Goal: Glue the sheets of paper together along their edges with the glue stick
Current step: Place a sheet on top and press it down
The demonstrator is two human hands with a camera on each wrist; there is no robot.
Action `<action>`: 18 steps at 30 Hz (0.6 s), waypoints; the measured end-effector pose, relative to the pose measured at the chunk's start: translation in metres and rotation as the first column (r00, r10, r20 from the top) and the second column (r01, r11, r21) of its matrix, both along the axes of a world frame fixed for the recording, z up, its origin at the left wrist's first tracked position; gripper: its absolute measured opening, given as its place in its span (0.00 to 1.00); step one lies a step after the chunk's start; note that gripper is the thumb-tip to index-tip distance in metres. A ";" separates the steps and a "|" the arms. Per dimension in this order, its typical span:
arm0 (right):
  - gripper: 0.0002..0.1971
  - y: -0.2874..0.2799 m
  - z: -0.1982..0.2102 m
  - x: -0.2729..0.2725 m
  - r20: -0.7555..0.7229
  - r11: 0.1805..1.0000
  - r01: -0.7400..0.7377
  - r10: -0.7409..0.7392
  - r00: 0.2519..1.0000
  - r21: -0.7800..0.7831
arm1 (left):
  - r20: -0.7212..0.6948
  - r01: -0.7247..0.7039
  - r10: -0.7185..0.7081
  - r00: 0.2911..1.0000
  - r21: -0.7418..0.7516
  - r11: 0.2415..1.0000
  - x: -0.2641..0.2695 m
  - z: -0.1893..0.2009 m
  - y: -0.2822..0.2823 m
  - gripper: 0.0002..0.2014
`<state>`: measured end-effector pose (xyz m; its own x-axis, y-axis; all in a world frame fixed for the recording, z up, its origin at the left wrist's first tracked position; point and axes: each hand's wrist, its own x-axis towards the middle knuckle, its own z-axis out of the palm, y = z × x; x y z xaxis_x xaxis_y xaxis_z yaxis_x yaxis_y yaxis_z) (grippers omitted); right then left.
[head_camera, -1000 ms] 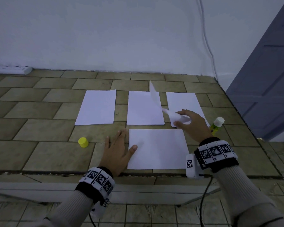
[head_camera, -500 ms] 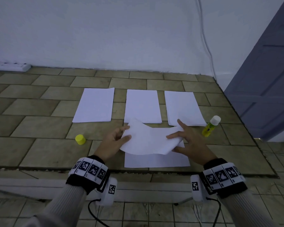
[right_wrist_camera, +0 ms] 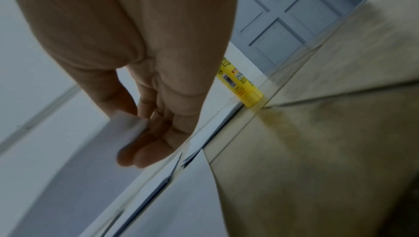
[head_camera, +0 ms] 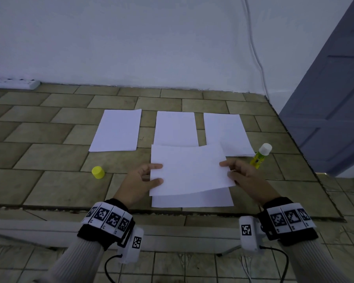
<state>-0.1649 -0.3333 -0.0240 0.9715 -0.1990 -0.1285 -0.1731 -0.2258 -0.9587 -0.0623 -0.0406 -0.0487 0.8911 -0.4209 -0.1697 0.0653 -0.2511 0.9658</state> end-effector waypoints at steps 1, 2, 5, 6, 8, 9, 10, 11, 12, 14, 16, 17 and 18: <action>0.13 0.000 -0.002 0.001 -0.011 0.999 0.018 -0.019 1.000 -0.038 | 0.019 0.010 -0.011 1.000 0.025 1.000 0.000 0.000 0.000 0.17; 0.09 0.000 -0.003 0.001 -0.014 0.992 0.030 -0.032 0.999 -0.124 | 0.032 0.019 -0.020 0.999 0.041 0.999 0.000 0.000 0.000 0.17; 0.06 0.003 -0.006 0.001 -0.016 0.895 0.009 -0.018 1.000 -0.446 | 0.078 0.056 -0.064 0.995 0.099 0.994 -0.002 -0.001 -0.001 0.16; 0.07 0.005 -0.008 0.000 -0.029 0.872 -0.001 -0.015 0.999 -0.490 | 0.101 0.064 -0.079 0.992 0.142 0.988 -0.003 -0.001 -0.002 0.15; 0.10 0.009 -0.013 0.000 -0.078 0.846 -0.027 -0.018 0.997 -0.533 | 0.162 0.061 -0.100 0.982 0.234 0.970 -0.005 -0.001 -0.003 0.15; 0.11 0.011 -0.017 0.000 -0.105 0.831 -0.039 -0.024 0.994 -0.555 | 0.190 0.055 -0.108 0.976 0.265 0.963 -0.006 0.000 -0.004 0.15; 0.12 0.012 -0.020 0.000 -0.128 0.812 -0.051 -0.030 0.991 -0.582 | 0.214 0.048 -0.112 0.970 0.281 0.959 -0.006 0.000 -0.005 0.15; 0.13 0.013 -0.023 0.001 -0.143 0.793 -0.060 -0.034 0.989 -0.606 | 0.236 0.043 -0.115 0.965 0.291 0.956 -0.006 0.000 -0.006 0.15; 0.14 0.014 -0.024 0.001 -0.151 0.779 -0.063 -0.041 0.988 -0.623 | 0.252 0.039 -0.119 0.960 0.302 0.952 -0.006 0.000 -0.006 0.15; 0.14 0.014 -0.024 0.001 -0.148 0.776 -0.058 -0.046 0.988 -0.629 | 0.270 0.037 -0.132 0.954 0.330 0.943 -0.005 0.000 -0.005 0.14; 0.14 0.013 -0.023 0.000 -0.149 0.791 -0.056 -0.045 0.988 -0.609 | 0.269 0.039 -0.144 0.952 0.360 0.932 -0.002 -0.002 -0.004 0.14; 0.14 0.012 -0.022 -0.001 -0.150 0.799 -0.055 -0.045 0.988 -0.599 | 0.261 0.042 -0.146 0.954 0.365 0.930 -0.002 -0.003 -0.004 0.14; 0.14 0.011 -0.022 -0.001 -0.150 0.804 -0.056 -0.042 0.988 -0.592 | 0.255 0.046 -0.148 0.955 0.367 0.929 -0.001 -0.004 -0.004 0.14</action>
